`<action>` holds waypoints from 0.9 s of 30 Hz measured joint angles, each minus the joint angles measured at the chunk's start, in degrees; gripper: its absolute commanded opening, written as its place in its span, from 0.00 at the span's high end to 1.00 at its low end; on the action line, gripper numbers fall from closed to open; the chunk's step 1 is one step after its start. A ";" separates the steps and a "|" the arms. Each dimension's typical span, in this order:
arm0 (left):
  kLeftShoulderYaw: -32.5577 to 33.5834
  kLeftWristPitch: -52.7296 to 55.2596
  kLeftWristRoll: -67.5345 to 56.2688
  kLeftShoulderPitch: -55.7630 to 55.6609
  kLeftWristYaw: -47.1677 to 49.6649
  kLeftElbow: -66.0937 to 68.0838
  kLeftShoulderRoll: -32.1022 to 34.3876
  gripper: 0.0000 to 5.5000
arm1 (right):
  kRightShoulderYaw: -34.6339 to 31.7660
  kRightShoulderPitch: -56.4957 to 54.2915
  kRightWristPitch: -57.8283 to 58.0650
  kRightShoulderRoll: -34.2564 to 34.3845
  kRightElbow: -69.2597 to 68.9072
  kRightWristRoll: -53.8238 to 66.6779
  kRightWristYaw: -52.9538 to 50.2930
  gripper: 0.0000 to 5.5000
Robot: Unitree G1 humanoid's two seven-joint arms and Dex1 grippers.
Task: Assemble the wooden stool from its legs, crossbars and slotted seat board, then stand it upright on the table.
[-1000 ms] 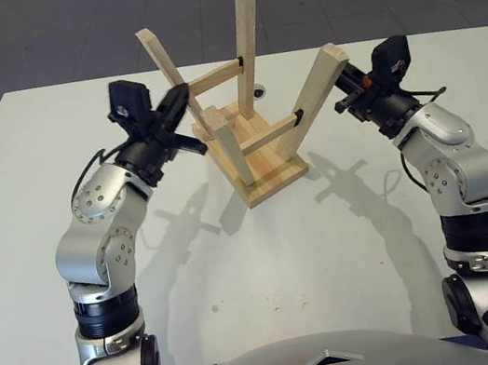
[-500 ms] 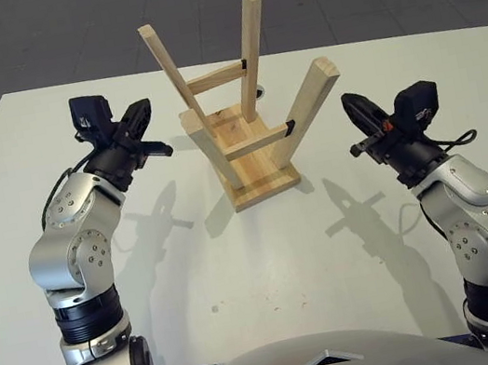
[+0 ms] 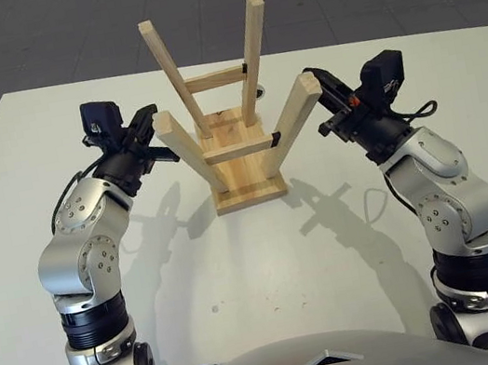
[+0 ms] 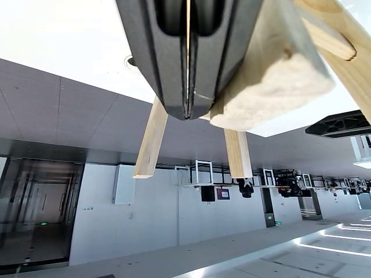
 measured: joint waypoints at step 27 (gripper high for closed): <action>12.86 32.42 -21.41 3.89 16.80 -27.91 -3.45 1.00 | 5.11 9.48 14.46 13.13 -15.93 -19.84 -28.59 0.99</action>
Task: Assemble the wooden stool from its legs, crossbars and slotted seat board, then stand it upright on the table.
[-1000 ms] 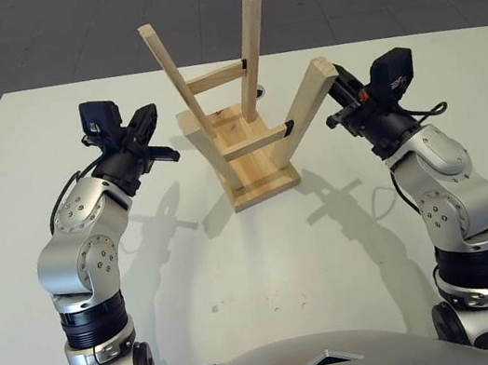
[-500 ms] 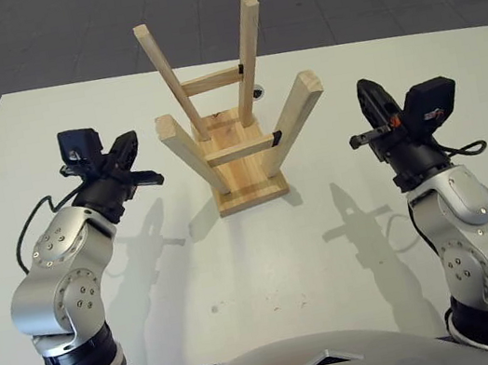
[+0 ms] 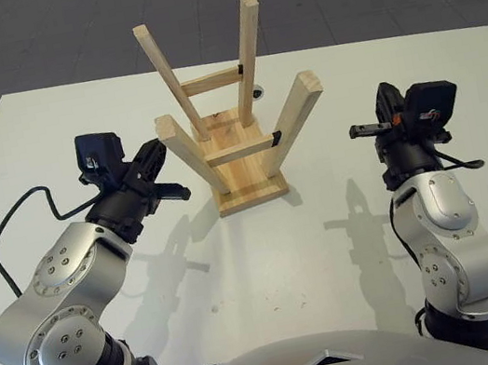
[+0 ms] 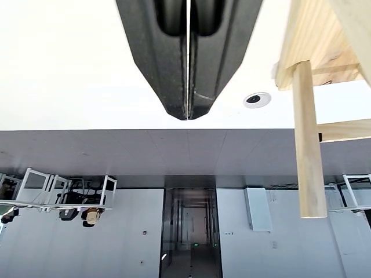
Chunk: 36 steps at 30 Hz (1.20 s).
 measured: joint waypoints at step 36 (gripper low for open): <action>-5.79 -6.75 9.19 -2.80 0.71 0.62 6.71 1.00 | 8.50 -7.28 3.79 -0.12 0.27 2.88 11.65 0.99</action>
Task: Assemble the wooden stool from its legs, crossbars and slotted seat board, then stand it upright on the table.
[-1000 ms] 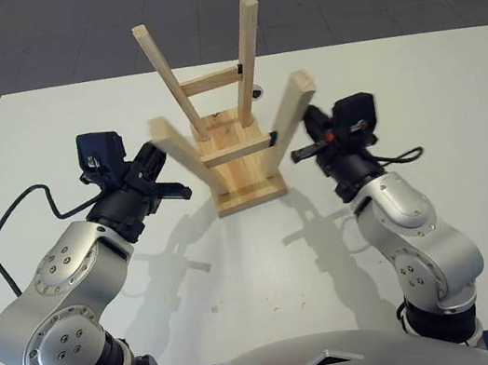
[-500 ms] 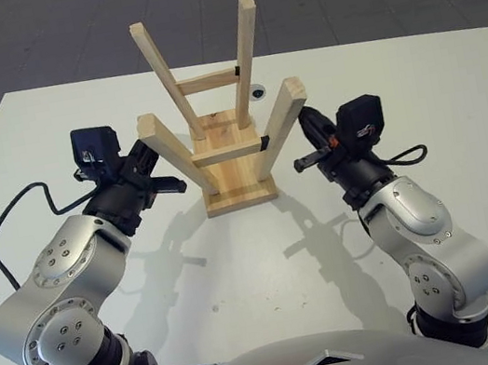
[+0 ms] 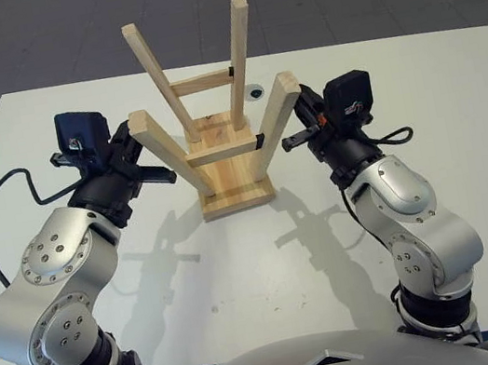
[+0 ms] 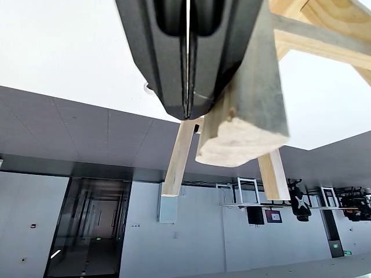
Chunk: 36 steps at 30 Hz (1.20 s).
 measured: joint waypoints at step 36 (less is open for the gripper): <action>-8.13 -6.00 -23.73 -21.69 -33.96 21.31 8.83 0.06 | -35.30 4.45 0.32 -10.89 -5.35 22.49 8.84 0.12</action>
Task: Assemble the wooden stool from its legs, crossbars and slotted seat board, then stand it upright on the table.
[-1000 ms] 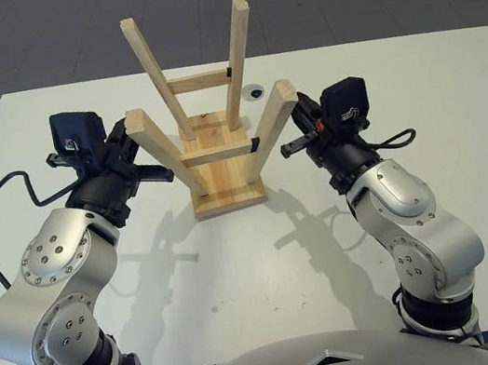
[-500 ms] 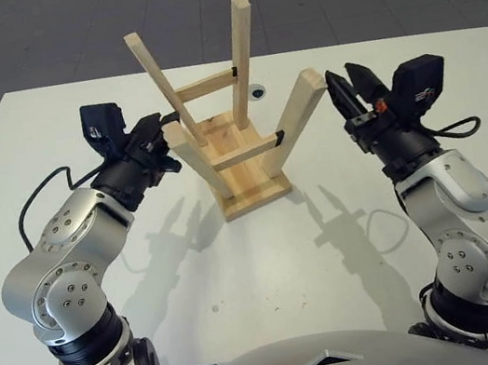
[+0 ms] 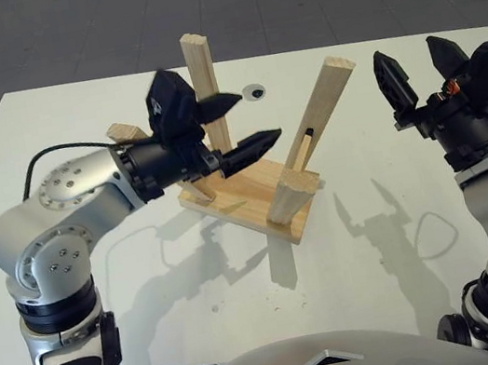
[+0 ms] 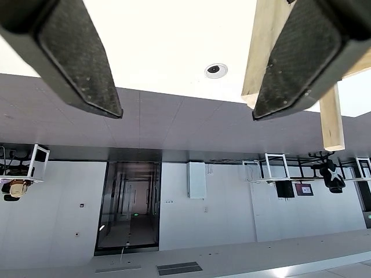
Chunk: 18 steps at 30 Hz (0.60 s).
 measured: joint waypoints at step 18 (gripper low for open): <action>4.91 -13.27 10.72 -1.26 0.68 24.96 9.04 0.02 | 0.50 8.35 -5.94 -0.08 -3.37 12.12 -6.19 0.02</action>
